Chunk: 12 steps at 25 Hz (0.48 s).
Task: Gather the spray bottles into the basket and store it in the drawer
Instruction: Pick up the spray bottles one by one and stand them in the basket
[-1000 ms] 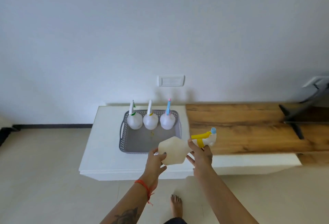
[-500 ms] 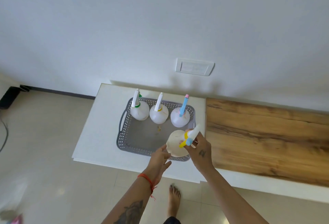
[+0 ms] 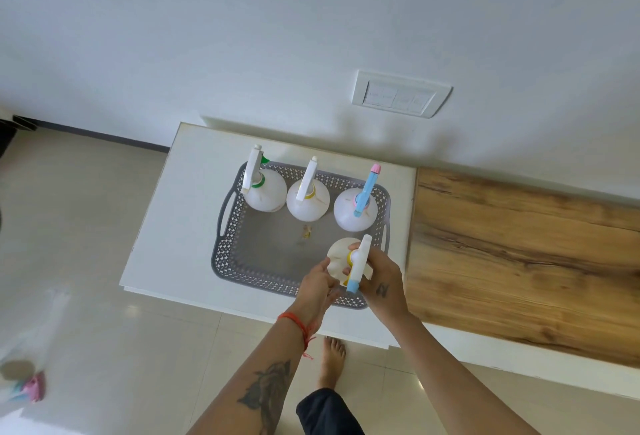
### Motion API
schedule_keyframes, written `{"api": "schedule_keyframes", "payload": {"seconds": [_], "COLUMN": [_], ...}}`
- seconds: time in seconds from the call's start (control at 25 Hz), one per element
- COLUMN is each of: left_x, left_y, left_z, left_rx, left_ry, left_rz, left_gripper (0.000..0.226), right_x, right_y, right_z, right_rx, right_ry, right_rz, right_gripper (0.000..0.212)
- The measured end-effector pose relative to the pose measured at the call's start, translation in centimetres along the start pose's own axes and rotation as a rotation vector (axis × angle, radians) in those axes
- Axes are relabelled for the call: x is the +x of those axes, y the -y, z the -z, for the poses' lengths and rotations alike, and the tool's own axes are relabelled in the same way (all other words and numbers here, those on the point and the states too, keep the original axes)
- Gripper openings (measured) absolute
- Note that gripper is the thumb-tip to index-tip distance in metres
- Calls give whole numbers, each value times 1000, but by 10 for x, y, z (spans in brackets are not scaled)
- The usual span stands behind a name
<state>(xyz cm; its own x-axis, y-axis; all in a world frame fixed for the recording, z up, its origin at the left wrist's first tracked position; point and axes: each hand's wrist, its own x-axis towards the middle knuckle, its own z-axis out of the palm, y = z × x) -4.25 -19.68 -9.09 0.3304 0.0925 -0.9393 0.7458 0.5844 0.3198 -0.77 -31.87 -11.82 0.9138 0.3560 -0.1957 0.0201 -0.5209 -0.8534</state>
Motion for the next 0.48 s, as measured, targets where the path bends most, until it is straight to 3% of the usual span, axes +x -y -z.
{"api": "schedule_keyframes", "payload": {"seconds": [0.48], "left_x": [13], "left_y": [7], "left_z": [5], "left_rx": [-15], "left_ry": [-24], "left_rz": [33], "left_gripper": [56], "right_x": [-6], "right_y": [-21], "right_z": [-11], "right_rx": [-148], "right_ry": [-43], "right_rz": [72], "right_gripper": [41]}}
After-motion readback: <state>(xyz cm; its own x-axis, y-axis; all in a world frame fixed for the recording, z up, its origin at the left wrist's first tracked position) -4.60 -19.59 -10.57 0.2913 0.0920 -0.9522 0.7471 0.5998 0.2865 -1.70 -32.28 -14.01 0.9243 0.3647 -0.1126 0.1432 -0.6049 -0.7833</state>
